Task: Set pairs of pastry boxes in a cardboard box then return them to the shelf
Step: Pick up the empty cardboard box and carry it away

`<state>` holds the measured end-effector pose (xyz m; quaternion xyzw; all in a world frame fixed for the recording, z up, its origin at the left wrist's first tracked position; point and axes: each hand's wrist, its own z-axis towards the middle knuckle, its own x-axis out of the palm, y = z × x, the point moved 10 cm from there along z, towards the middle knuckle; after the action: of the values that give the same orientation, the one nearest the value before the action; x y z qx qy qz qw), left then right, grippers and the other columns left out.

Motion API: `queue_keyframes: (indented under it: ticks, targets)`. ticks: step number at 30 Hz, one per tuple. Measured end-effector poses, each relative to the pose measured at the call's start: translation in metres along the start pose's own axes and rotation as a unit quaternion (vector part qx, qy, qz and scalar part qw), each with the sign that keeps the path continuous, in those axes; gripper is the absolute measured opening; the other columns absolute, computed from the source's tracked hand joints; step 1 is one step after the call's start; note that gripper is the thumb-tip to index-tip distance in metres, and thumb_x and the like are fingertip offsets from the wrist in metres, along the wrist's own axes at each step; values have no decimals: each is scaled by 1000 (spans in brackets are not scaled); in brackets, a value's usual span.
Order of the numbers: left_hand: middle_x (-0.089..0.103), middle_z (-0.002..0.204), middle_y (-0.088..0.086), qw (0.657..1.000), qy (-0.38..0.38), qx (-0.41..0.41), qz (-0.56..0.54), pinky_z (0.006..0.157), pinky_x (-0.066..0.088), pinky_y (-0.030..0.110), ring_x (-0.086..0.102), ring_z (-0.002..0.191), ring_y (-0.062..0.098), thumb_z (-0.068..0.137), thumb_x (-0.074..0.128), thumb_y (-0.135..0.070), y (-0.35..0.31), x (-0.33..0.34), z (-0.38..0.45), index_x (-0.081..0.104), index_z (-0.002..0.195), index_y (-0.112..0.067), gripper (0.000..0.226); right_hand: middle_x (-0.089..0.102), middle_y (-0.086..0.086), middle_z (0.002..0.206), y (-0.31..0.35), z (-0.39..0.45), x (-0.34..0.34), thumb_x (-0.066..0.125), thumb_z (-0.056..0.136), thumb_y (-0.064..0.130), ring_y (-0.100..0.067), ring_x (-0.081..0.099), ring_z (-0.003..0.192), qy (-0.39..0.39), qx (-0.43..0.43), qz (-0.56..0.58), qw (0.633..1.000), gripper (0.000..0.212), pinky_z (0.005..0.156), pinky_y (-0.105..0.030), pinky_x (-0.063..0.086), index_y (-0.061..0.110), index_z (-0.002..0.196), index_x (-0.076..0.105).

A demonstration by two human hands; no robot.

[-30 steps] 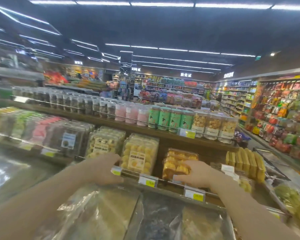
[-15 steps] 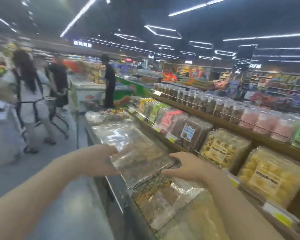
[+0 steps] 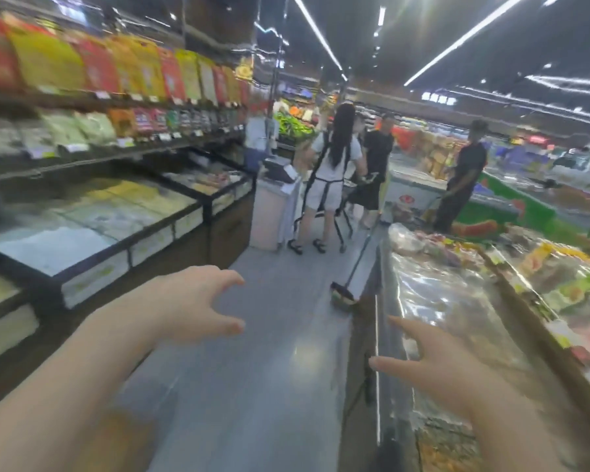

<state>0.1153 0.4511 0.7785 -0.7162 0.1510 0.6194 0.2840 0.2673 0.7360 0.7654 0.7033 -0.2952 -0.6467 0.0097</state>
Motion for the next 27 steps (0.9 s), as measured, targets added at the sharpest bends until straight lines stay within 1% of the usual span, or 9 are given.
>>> queue_keyframes:
  ticks: [5, 8, 13, 15, 18, 20, 24, 25, 27]
  targets:
    - [47, 146, -18, 992, -5, -120, -32, 107, 47, 38, 50, 127, 7, 90, 60, -68, 94, 17, -68, 34, 150, -47, 69, 34, 18, 158, 86, 36, 54, 75, 82, 56, -9, 51, 128, 50, -101, 23, 993, 87, 93, -17, 40, 36, 156, 33]
    - [44, 149, -20, 982, -28, -175, -64, 111, 45, 37, 45, 137, 6, 91, 60, -64, 148, 23, -100, 34, 150, -47, 67, 35, 20, 156, 149, 57, 90, 73, 83, 58, -5, 40, 138, 66, -171, 27, 983, 84, 105, -24, 39, 37, 154, 35]
    - [39, 152, -27, 966, -78, -227, -91, 112, 43, 33, 40, 141, 1, 93, 59, -61, 223, 25, -129, 36, 149, -49, 63, 38, 31, 135, 252, 87, 143, 69, 86, 59, 2, 43, 124, 77, -247, 48, 965, 72, 83, -11, 35, 40, 150, 40]
    - [38, 150, -29, 961, -90, -243, -95, 109, 45, 31, 40, 139, 1, 92, 60, -61, 256, 25, -136, 36, 149, -49, 63, 39, 31, 132, 289, 100, 165, 70, 86, 57, 6, 38, 126, 71, -273, 55, 958, 69, 87, -9, 35, 38, 148, 45]
    - [42, 146, -28, 955, -86, -266, -94, 103, 49, 31, 45, 134, 4, 91, 60, -64, 303, 30, -141, 37, 148, -49, 64, 42, 32, 130, 335, 118, 200, 70, 87, 56, 7, 40, 127, 83, -296, 63, 950, 65, 99, -18, 36, 37, 145, 49]
    - [42, 149, -27, 951, -82, -284, -90, 105, 47, 32, 44, 137, 5, 91, 59, -64, 330, 38, -146, 37, 149, -49, 64, 44, 33, 128, 361, 128, 223, 71, 87, 55, 7, 46, 119, 96, -308, 63, 944, 62, 95, -18, 37, 39, 143, 51]
    - [42, 154, -22, 934, -78, -331, -105, 111, 43, 34, 43, 141, 7, 92, 59, -62, 379, 58, -161, 40, 149, -47, 62, 46, 34, 129, 407, 146, 271, 72, 88, 51, 13, 52, 83, 135, -332, 64, 932, 57, 78, -8, 39, 41, 140, 52]
    - [42, 156, -19, 929, -74, -345, -107, 113, 41, 33, 42, 144, 8, 93, 59, -61, 391, 65, -165, 40, 149, -46, 61, 47, 33, 132, 418, 152, 284, 72, 87, 50, 10, 50, 82, 145, -340, 64, 927, 58, 78, -9, 38, 40, 141, 52]
    - [40, 158, -17, 918, -68, -373, -113, 114, 40, 32, 40, 145, 8, 95, 58, -59, 413, 78, -169, 39, 150, -45, 59, 48, 31, 134, 437, 165, 310, 72, 87, 50, 10, 48, 93, 164, -356, 62, 918, 58, 80, -5, 38, 41, 141, 51]
